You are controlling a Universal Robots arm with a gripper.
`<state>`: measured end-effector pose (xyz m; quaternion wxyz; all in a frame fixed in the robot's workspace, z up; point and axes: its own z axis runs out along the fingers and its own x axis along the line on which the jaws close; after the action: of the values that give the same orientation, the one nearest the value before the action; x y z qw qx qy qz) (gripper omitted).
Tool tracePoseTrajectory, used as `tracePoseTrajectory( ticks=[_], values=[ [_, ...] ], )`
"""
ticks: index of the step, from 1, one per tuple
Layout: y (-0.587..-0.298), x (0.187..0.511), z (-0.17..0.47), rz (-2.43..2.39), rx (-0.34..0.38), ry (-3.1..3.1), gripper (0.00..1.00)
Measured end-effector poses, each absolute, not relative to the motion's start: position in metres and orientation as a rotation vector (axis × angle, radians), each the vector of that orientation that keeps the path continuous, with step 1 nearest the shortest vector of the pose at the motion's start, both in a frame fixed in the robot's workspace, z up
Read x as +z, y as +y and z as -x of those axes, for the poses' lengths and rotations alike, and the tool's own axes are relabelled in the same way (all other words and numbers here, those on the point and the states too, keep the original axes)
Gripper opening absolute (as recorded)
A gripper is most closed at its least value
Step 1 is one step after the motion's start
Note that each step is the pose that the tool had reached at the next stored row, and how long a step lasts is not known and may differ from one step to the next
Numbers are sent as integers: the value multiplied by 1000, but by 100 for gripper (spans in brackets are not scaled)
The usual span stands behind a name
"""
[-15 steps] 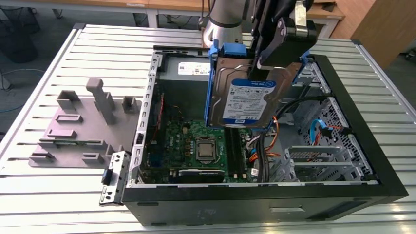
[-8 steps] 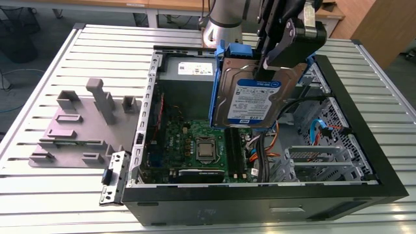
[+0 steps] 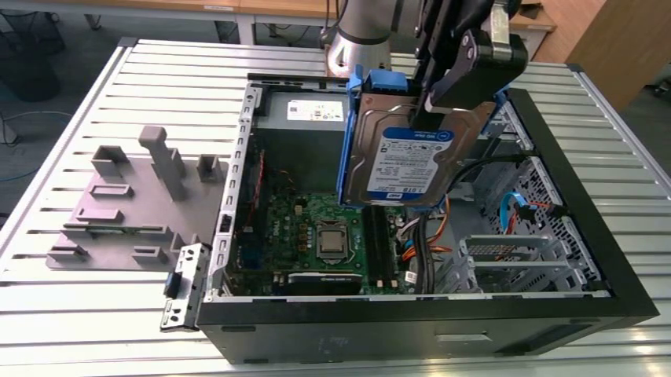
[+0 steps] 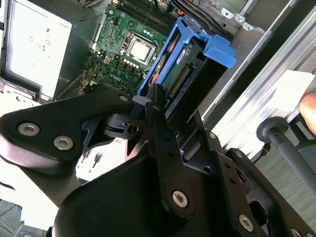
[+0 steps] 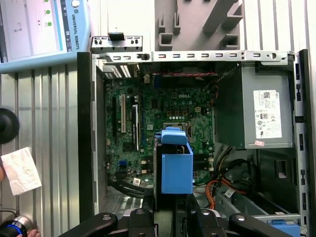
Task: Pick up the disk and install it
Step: 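Pick up the disk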
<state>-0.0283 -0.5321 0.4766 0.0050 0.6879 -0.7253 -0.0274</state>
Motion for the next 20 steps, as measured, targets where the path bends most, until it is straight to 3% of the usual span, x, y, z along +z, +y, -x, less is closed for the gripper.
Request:
tracePoseTrajectory(
  ticks=[20],
  values=[
    [-540,477,28,-2154,-86,-2272,35]
  ],
)
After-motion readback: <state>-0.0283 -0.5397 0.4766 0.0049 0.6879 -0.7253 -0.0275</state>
